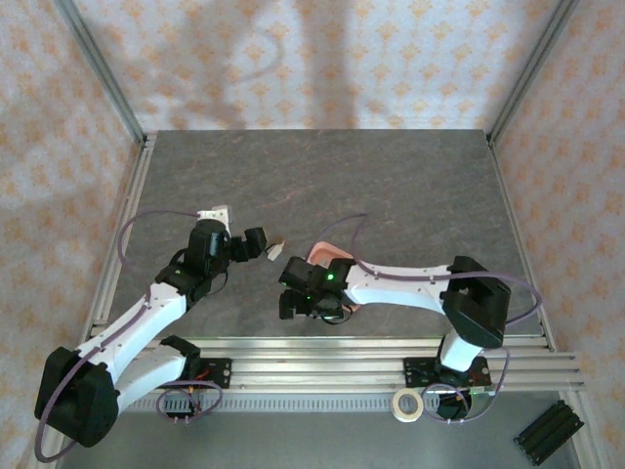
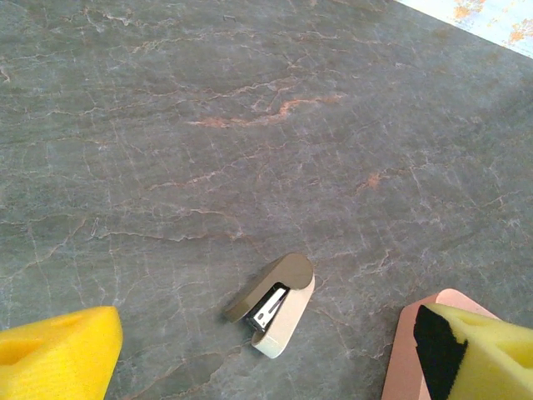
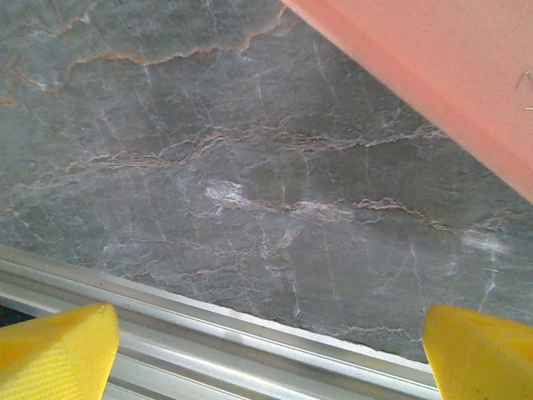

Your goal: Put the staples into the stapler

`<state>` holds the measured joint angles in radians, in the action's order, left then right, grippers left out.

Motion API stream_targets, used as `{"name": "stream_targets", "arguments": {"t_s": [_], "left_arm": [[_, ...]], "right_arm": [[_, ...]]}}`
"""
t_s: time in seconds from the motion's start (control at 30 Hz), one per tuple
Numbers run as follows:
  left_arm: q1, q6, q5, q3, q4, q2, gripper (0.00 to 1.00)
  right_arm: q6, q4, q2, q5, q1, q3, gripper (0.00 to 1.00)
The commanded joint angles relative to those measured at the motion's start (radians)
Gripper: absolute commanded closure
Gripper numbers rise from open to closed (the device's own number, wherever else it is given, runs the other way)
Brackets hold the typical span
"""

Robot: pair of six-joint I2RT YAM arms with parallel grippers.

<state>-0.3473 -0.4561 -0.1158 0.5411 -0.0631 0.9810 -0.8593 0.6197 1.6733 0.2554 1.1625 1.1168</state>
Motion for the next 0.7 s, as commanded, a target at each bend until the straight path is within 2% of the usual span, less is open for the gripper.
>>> {"name": "stream_targets", "arguments": {"t_s": [0.0, 0.1, 0.33, 0.67], "left_arm": [[-0.007, -0.011, 0.023, 0.019, -0.018, -0.004, 0.08], [-0.007, -0.01, 0.036, 0.017, -0.026, -0.01, 0.08], [-0.007, 0.001, 0.035, 0.035, -0.064, 0.003, 0.08], [-0.007, -0.012, 0.149, 0.024, -0.04, -0.026, 0.08]], "right_arm": [[0.035, 0.01, 0.037, -0.003, -0.001, 0.048, 0.06], [0.052, 0.046, 0.06, -0.045, -0.014, 0.072, 0.06], [0.101, 0.044, 0.06, -0.047, -0.08, 0.059, 0.06], [0.237, 0.058, 0.09, -0.033, -0.239, 0.099, 0.06]]}}
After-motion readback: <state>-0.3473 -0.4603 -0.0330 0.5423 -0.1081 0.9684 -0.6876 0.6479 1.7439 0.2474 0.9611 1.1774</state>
